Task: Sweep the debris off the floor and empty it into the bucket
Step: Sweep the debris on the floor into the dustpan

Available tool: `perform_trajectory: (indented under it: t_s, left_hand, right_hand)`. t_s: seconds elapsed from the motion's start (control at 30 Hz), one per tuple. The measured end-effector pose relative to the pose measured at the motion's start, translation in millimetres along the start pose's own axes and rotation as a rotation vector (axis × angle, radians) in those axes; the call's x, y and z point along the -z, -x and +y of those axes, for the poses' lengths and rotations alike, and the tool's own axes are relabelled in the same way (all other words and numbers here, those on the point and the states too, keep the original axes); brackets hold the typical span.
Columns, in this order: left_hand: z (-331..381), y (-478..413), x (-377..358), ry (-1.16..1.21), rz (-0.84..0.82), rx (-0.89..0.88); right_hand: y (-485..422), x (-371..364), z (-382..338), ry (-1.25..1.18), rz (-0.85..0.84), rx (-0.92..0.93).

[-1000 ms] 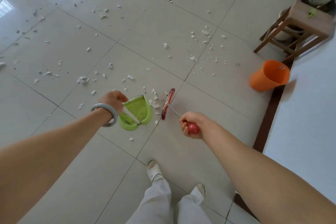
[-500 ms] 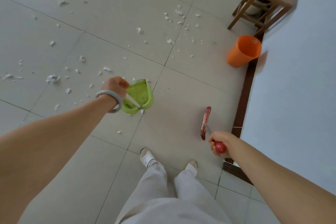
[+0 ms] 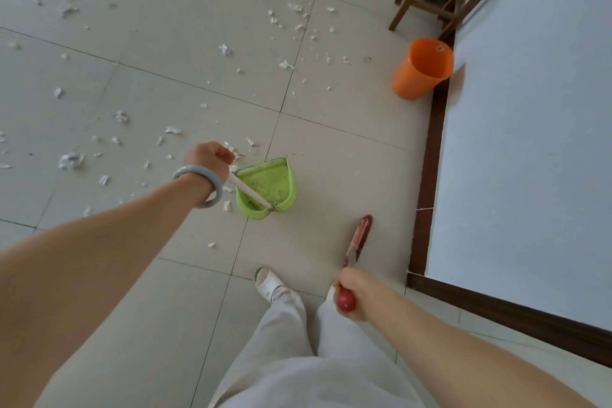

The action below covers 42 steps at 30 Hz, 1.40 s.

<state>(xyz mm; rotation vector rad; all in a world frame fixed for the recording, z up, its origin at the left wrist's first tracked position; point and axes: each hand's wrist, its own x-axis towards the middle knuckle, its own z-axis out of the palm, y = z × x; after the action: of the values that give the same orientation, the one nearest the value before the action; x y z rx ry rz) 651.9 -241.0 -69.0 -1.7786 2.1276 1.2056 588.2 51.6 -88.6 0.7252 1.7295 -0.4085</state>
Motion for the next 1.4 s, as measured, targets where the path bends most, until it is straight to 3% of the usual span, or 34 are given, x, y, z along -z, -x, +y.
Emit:
perform_trajectory:
  t_s: [0.17,0.47,0.7,0.97,1.2,1.4]
  left_hand:
    - [-11.7,0.7,21.5,0.036,0.048,0.056]
    - [-30.2,2.2,72.0,0.057,0.234,0.124]
    - [-27.6,-0.5,83.4,0.082,0.362,0.207]
    - [-0.1,-18.0,84.5,0.124,0.469,0.286]
    - [39.0,-42.1,78.3,0.208,0.447,0.351]
    - [62.3,-63.8,67.1,0.267,0.386,0.37]
  right_hand:
    - [37.2,-61.2,-25.9,-0.219,-0.244,0.047]
    - [52.5,-115.6,-97.5,-0.216,-0.414,0.16]
    - [46.8,-109.0,-146.5,-0.165,-0.534,0.225]
    - [28.6,-51.2,-211.6,-0.113,-0.613,0.24]
    - [35.8,25.2,-249.1,0.035,-0.468,0.26]
    - [29.1,63.5,-260.9,0.094,-0.216,0.311]
